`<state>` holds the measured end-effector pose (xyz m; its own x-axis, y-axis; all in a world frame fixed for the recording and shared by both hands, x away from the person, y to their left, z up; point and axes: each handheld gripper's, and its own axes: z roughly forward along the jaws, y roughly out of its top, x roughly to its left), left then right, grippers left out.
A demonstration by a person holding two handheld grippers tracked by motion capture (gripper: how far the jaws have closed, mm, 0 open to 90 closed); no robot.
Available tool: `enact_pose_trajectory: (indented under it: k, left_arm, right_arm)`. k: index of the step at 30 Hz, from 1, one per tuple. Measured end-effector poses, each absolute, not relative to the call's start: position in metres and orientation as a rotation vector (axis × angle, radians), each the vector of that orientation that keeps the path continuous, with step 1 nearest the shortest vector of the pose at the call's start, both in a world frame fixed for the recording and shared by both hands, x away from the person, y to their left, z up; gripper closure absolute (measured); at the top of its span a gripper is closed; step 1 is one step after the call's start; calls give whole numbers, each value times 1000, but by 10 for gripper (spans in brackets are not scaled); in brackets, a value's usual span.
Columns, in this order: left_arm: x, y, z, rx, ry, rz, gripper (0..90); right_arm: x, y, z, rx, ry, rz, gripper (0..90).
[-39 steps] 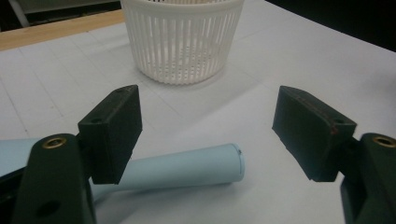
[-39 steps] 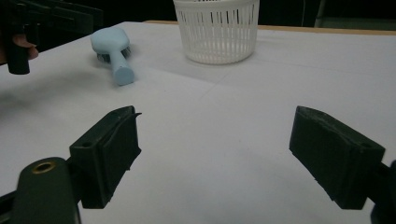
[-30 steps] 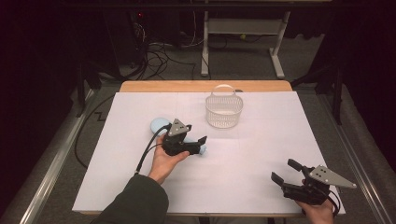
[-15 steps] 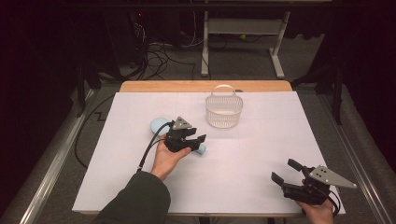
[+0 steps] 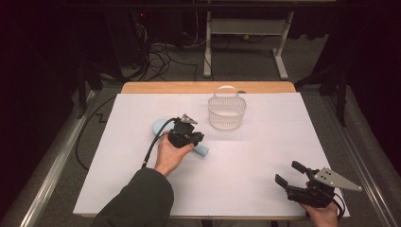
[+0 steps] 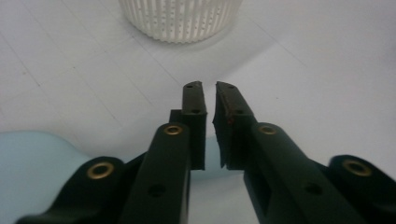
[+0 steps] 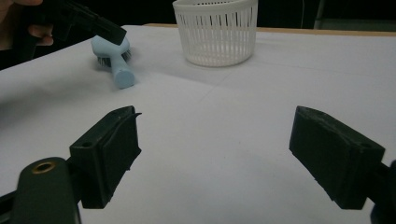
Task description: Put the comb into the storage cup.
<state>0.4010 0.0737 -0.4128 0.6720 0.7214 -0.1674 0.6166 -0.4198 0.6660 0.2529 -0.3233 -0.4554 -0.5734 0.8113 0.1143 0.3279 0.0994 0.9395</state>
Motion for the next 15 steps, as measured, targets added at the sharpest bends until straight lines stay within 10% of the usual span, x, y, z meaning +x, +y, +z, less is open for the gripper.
enact_pose_trajectory:
  k: [15]
  left_arm:
    - [418, 60, -419, 2296, 1103, 89, 900]
  right_arm:
    - [252, -324, -455, 1116, 1938, 1483, 168]
